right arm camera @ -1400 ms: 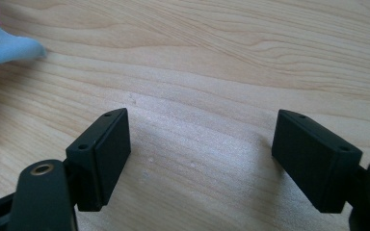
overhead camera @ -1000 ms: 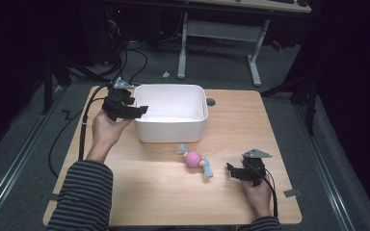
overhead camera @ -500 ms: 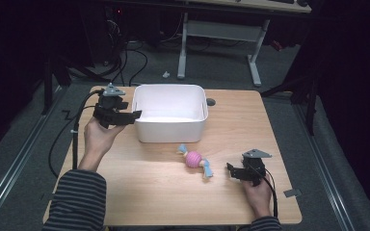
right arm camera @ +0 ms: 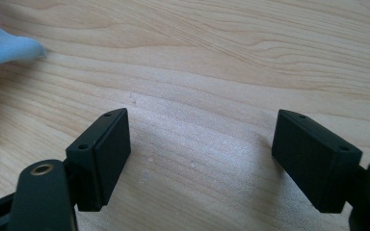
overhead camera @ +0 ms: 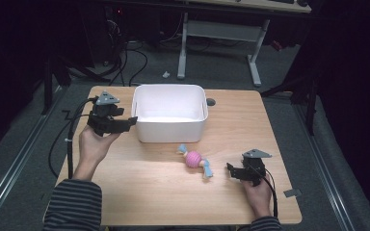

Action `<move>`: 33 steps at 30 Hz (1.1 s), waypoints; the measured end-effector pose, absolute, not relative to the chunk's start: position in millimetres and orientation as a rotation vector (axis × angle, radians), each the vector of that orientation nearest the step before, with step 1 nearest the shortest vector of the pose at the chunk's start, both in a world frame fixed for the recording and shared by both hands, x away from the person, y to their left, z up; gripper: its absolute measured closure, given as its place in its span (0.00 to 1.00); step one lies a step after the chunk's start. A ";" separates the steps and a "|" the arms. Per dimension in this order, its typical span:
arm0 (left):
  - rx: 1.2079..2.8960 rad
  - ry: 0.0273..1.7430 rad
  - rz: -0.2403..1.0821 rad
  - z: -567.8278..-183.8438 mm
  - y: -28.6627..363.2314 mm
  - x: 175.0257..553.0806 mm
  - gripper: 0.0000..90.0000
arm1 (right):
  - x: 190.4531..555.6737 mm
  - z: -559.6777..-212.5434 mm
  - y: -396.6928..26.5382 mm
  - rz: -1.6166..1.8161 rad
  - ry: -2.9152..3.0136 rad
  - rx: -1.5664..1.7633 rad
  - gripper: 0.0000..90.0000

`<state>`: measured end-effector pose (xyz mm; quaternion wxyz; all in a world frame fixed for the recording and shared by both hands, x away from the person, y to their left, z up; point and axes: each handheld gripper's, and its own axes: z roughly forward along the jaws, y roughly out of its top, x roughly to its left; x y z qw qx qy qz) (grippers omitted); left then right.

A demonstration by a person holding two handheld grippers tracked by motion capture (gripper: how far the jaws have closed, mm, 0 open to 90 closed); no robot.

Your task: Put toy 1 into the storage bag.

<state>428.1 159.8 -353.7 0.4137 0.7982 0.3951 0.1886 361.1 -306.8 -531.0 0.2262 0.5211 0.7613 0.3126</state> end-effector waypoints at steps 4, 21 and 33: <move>2.014 0.984 0.473 -357.1 160.7 421.4 0.44 | 361.1 -531.0 -306.8 0.862 2.099 1.437 0.24; 1.980 0.994 0.428 -378.0 171.2 403.4 0.44 | 361.1 -531.0 -306.8 0.862 2.099 1.437 0.24; 1.943 1.029 0.372 -398.4 178.4 395.7 0.42 | 361.1 -531.0 -306.8 0.862 2.099 1.437 0.24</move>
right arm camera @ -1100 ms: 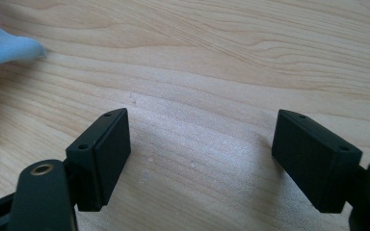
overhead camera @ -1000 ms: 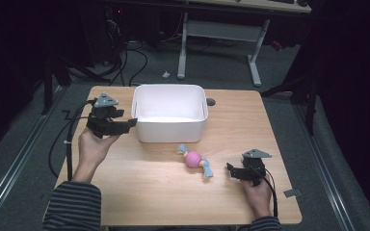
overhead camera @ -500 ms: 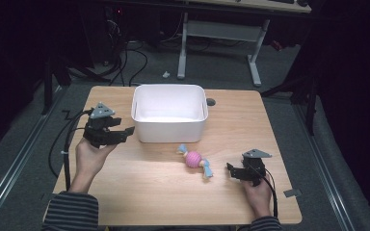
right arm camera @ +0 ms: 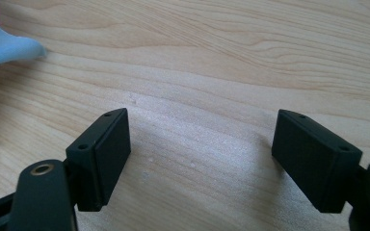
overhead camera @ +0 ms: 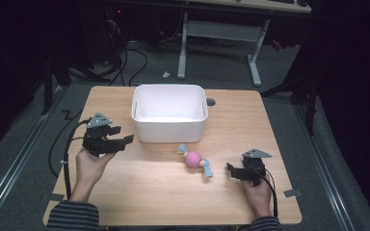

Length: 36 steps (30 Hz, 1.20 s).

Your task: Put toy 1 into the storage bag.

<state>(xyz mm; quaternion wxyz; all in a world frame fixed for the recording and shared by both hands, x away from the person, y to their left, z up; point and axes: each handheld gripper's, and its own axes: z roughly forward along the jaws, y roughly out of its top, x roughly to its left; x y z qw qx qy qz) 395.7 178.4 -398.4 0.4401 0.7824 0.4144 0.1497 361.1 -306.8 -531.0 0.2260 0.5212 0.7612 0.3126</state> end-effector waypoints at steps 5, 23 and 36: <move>1.934 1.049 0.358 -406.7 182.1 393.3 0.42 | 361.1 -531.0 -306.8 0.862 2.099 1.437 0.24; 1.944 1.087 0.335 -433.5 183.3 386.8 0.42 | 361.0 -531.0 -306.7 0.862 2.098 1.437 0.24; 1.971 1.143 0.336 -460.1 184.8 383.7 0.42 | 361.0 -531.0 -306.7 0.862 2.098 1.437 0.24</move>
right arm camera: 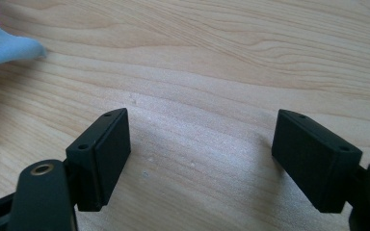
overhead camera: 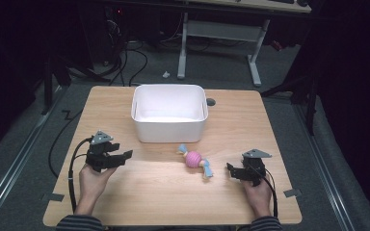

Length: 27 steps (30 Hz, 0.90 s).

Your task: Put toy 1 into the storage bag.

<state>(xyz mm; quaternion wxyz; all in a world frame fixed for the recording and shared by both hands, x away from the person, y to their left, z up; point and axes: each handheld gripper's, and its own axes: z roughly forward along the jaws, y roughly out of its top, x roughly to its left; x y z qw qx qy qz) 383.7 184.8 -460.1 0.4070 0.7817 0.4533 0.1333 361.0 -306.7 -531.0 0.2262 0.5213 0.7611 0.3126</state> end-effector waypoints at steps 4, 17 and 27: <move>1.977 1.161 0.339 -468.5 186.0 382.2 0.42 | 361.0 -531.0 -306.8 0.862 2.098 1.437 0.24; 1.996 1.217 0.334 -499.2 180.8 381.2 0.41 | 360.9 -531.0 -306.8 0.861 2.097 1.437 0.24; 2.034 1.230 0.377 -517.6 171.7 385.1 0.40 | 360.9 -531.0 -306.7 0.861 2.097 1.437 0.24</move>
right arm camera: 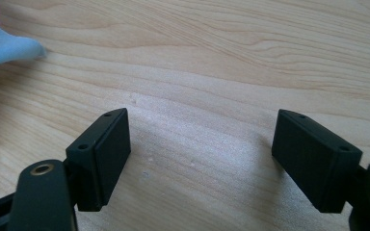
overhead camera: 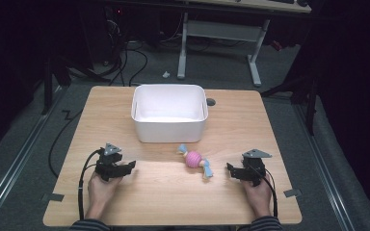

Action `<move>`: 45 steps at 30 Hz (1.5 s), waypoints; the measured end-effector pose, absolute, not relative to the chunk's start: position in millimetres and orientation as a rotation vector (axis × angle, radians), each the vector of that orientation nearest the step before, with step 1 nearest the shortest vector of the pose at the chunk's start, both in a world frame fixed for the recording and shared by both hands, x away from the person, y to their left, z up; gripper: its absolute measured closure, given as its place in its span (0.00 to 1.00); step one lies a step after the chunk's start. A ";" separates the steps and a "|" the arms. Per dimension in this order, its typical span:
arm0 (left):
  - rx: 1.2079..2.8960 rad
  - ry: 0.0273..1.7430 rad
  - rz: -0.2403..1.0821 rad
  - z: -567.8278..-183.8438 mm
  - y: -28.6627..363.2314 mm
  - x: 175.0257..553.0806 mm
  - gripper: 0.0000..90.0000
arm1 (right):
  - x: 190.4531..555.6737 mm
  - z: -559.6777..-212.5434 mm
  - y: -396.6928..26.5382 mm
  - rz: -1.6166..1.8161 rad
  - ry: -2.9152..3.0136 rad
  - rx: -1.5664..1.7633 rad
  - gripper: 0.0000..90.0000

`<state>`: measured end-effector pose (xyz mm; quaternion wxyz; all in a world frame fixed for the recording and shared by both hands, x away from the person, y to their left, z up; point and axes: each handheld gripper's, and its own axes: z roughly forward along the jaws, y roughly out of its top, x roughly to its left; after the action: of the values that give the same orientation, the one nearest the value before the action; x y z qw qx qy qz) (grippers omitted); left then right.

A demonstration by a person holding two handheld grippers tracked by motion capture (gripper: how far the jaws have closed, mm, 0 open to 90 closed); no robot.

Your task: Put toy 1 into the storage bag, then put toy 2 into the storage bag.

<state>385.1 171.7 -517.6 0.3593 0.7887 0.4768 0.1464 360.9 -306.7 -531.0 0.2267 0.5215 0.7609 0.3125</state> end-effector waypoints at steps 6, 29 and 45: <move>2.046 1.232 0.420 -528.9 166.8 388.3 0.40 | 360.9 -531.0 -306.7 0.862 2.097 1.438 0.24; 2.030 1.210 0.523 -536.0 162.0 386.5 0.32 | 357.1 -521.7 -303.2 0.793 2.142 1.413 0.35; 2.035 1.205 0.518 -536.0 161.9 386.4 0.30 | 322.3 -495.7 -273.6 0.927 2.237 1.310 0.38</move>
<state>386.4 161.9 -536.0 0.3524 0.7866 0.4657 0.2003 322.3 -273.6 -495.7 0.1931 0.4669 0.7972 0.3304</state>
